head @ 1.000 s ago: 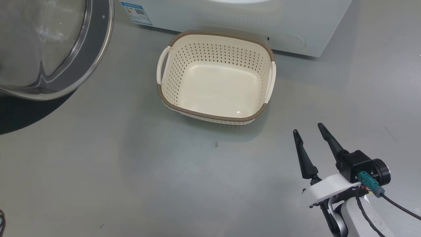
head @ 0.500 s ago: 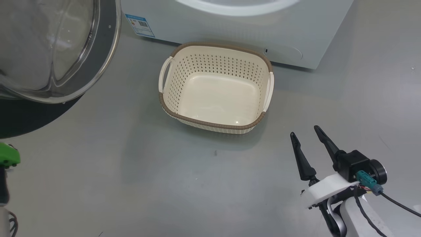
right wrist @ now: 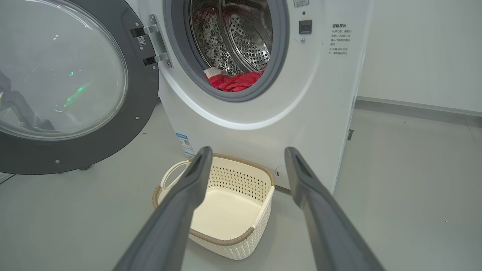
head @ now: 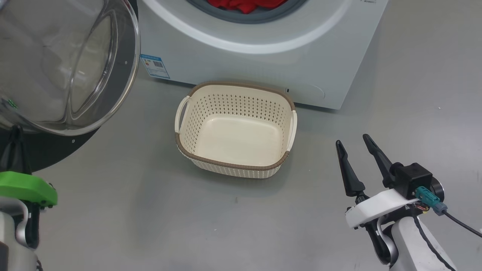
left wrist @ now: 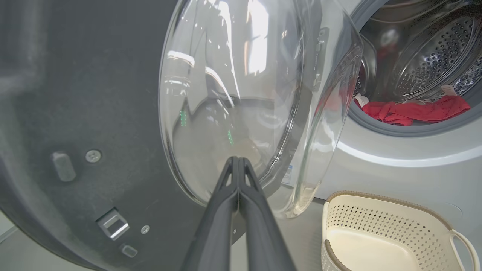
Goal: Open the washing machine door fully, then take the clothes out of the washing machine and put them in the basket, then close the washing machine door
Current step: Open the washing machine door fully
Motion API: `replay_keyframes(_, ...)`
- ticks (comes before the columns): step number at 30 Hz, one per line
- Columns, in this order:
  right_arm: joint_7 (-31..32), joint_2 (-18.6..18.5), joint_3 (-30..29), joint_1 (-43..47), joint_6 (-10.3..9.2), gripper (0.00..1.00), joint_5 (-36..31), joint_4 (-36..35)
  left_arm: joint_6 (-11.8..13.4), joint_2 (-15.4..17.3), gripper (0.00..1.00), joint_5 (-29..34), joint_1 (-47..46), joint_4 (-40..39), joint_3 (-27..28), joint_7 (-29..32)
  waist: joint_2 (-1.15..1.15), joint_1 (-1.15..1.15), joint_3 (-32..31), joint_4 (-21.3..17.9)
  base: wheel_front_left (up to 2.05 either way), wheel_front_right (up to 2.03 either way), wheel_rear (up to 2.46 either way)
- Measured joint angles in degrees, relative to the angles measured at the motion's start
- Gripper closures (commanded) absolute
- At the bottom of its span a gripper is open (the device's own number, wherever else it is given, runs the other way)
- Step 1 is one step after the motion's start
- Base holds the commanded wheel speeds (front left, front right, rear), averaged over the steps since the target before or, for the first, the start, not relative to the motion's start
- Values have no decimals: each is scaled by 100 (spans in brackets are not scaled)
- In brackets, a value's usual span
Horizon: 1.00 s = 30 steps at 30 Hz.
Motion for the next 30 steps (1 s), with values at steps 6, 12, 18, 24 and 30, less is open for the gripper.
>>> replay_keyframes(6, 0, 55, -126, 16, 1, 0, 172, 1, -8, -65, 100, 49, 354, -156, -98, -49, 0, 0, -349, -202, 0, 0, 0)
replay_keyframes(12, 0, 93, -227, 180, 1, 0, 215, 4, -13, -219, 100, 58, 700, -347, -172, -52, 0, 0, -680, -464, 0, 0, 0)
replay_keyframes(18, 0, 131, -297, 288, 1, 0, 240, -19, -56, -344, 100, 58, 1117, -581, -218, -99, 0, 0, -958, -782, 0, 0, 0)
replay_keyframes(24, 0, 146, -300, 477, 1, 0, 240, -109, -57, -414, 100, 58, 1457, -935, -226, -100, 0, 0, -1170, -1115, 0, 0, 0)
replay_keyframes(30, 0, 151, -302, 498, 1, 0, 236, -215, -57, -636, 100, 59, 1703, -1299, -265, -101, 0, 0, -1275, -1417, 0, 0, 0)
